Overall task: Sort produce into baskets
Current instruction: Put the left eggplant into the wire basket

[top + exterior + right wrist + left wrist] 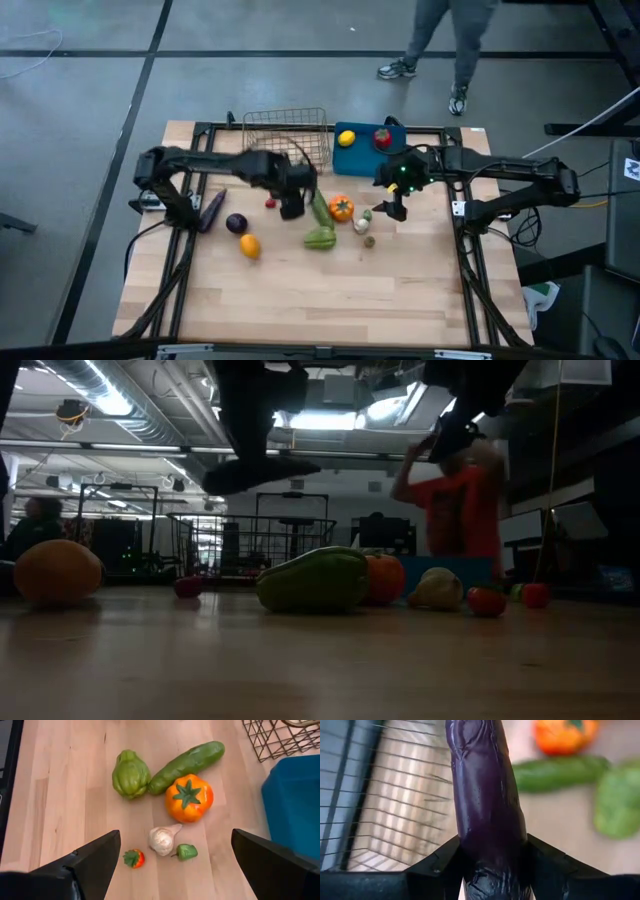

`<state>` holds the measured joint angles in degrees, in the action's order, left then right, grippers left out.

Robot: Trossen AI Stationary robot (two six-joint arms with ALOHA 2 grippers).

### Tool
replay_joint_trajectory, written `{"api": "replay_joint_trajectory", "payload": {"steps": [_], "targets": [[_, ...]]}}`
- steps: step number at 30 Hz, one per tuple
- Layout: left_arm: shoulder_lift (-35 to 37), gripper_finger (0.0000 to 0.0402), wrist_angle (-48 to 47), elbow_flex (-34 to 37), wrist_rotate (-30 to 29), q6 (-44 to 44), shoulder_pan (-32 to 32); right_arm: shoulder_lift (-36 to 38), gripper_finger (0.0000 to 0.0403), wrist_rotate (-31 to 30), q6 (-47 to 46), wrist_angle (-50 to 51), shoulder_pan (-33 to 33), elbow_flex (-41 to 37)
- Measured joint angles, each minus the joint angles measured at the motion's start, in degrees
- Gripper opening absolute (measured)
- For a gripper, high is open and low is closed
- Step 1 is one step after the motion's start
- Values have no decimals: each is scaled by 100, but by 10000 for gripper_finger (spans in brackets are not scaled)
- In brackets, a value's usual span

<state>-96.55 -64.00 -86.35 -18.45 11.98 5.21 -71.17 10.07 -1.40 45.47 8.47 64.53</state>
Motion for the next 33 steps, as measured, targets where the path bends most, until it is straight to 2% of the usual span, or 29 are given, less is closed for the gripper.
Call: {"api": "replay_joint_trajectory", "payload": {"steps": [9, 15, 22, 27, 33], "targets": [[104, 179, 810, 104, -17, -437, 1622, -391, 376, -38, -268, -140, 13, -2], [-67, 180, 1237, 170, 257, -640, 2412, -712, 376, -48, -266, -205, 13, -2], [-348, 180, 1403, 170, 473, -637, 2869, -1078, 376, -57, -266, -236, 16, -2], [-678, 180, 1404, 170, 828, -844, 2993, -1273, 376, -95, -268, -237, 15, -2], [-1031, 180, 1386, 175, 928, -1268, 3010, -1400, 376, -130, -272, -208, 15, -2]]}}
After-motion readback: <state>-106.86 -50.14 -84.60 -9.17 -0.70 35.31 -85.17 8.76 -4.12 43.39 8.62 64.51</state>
